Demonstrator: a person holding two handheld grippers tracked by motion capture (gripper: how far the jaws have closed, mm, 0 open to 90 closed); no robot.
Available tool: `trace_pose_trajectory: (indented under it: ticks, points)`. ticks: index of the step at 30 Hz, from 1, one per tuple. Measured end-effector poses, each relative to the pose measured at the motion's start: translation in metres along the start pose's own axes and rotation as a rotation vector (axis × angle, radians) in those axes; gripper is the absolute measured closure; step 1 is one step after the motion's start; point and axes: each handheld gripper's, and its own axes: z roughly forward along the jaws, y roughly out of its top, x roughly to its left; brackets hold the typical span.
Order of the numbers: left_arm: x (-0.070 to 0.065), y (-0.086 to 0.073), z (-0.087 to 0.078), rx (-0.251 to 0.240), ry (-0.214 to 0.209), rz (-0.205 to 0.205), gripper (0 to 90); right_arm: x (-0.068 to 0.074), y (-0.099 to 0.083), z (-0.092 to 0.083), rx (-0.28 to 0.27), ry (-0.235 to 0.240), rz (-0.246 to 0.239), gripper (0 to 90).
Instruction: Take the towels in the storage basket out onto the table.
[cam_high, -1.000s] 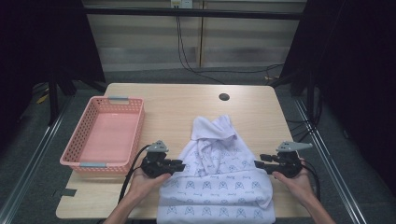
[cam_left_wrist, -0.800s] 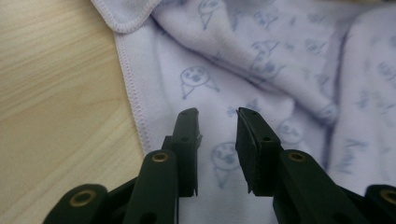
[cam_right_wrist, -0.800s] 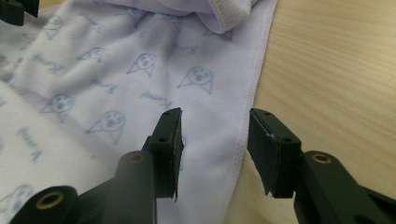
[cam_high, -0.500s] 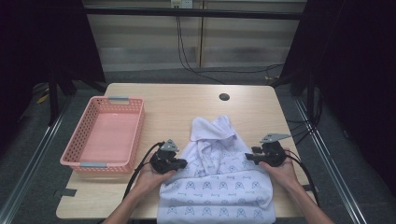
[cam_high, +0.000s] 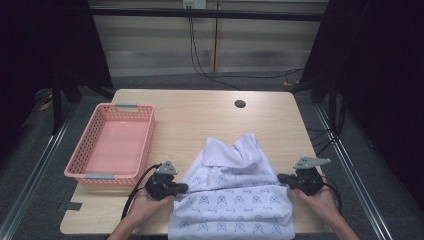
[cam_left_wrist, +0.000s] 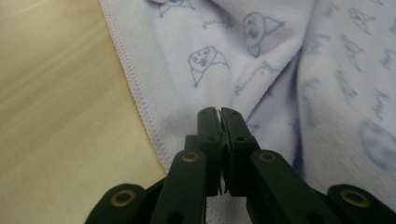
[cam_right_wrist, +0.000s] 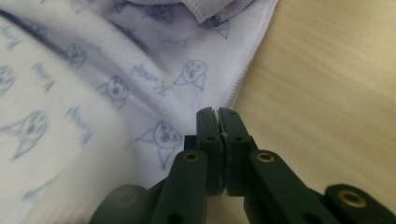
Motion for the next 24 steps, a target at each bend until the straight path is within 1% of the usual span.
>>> trace_pose_trajectory:
  ticks: [1, 2, 4, 5, 6, 7, 8, 9, 10, 11, 12, 13, 14, 15, 16, 17, 18, 19, 21, 22, 23, 24]
  points:
    - [-0.004, -0.003, -0.002, 0.006, -0.012, 0.001, 87.3, 0.003, -0.004, -0.005, 0.003, 0.009, 0.001, 88.2]
    - [-0.008, -0.005, -0.004, 0.021, -0.011, 0.015, 87.3, 0.007, -0.008, -0.009, 0.006, 0.021, -0.004, 88.2]
    - [-0.02, -0.014, -0.01, 0.039, -0.042, 0.027, 87.3, 0.017, -0.014, -0.016, 0.012, 0.041, -0.016, 88.0]
    - [-0.024, -0.018, -0.012, 0.041, -0.058, 0.026, 87.2, 0.024, -0.017, -0.019, 0.016, 0.058, -0.025, 87.9]
    - [-0.03, -0.023, -0.017, 0.067, -0.076, 0.027, 87.3, 0.029, -0.019, -0.021, 0.021, 0.064, -0.032, 87.8]
    - [-0.034, -0.027, -0.02, 0.079, -0.096, 0.034, 87.2, 0.036, -0.021, -0.023, 0.026, 0.084, -0.045, 87.5]
    - [-0.038, -0.03, -0.024, 0.095, -0.102, 0.062, 87.1, 0.04, -0.022, -0.024, 0.029, 0.089, -0.053, 87.0]
    - [-0.04, -0.029, -0.026, 0.098, -0.09, 0.078, 85.8, 0.045, -0.023, -0.026, 0.028, 0.102, -0.061, 85.5]
    - [-0.04, -0.027, -0.027, 0.056, -0.113, 0.061, 83.2, 0.049, -0.023, -0.027, 0.029, 0.109, -0.07, 83.4]
    - [-0.039, -0.025, -0.027, 0.023, -0.123, 0.053, 80.8, 0.052, -0.022, -0.029, 0.015, 0.106, -0.072, 80.4]
    - [-0.037, -0.02, -0.025, -0.006, -0.11, 0.05, 79.9, 0.052, -0.021, -0.03, -0.001, 0.114, -0.065, 77.3]
    - [-0.035, -0.015, -0.023, -0.025, -0.104, 0.049, 78.4, 0.052, -0.019, -0.03, -0.021, 0.114, -0.062, 73.5]
    - [-0.032, -0.009, -0.02, -0.04, -0.098, 0.049, 77.8, 0.051, -0.017, -0.03, -0.034, 0.102, -0.061, 73.3]
    - [-0.028, -0.002, -0.017, -0.055, -0.076, 0.057, 77.5, 0.049, -0.014, -0.03, -0.045, 0.101, -0.057, 73.2]
    - [-0.024, 0.005, -0.014, -0.075, -0.055, 0.05, 75.7, 0.042, -0.01, -0.027, -0.078, 0.105, -0.032, 71.7]
    - [-0.018, 0.012, -0.01, -0.09, -0.055, 0.034, 75.7, 0.042, -0.01, -0.027, -0.078, 0.105, -0.032, 71.7]
    - [-0.013, 0.019, -0.005, -0.103, -0.042, 0.028, 75.1, 0.039, -0.008, -0.026, -0.09, 0.106, -0.018, 71.7]
    - [-0.009, 0.024, 0.001, -0.104, -0.027, 0.034, 73.0, 0.036, -0.005, -0.026, -0.099, 0.095, -0.017, 71.7]
    - [-0.003, 0.032, 0.012, -0.077, 0.015, 0.042, 68.1, 0.031, -0.001, -0.023, -0.114, 0.09, -0.01, 71.6]
    - [0.001, 0.035, 0.019, -0.077, 0.008, 0.036, 63.7, 0.026, 0.003, -0.019, -0.119, 0.072, -0.005, 70.9]
    - [0.003, 0.035, 0.023, -0.076, 0.005, 0.034, 63.7, 0.026, 0.003, -0.019, -0.119, 0.072, -0.005, 70.9]
    - [0.004, 0.035, 0.028, -0.064, 0.006, 0.034, 58.7, 0.021, 0.007, -0.014, -0.118, 0.065, -0.006, 69.8]
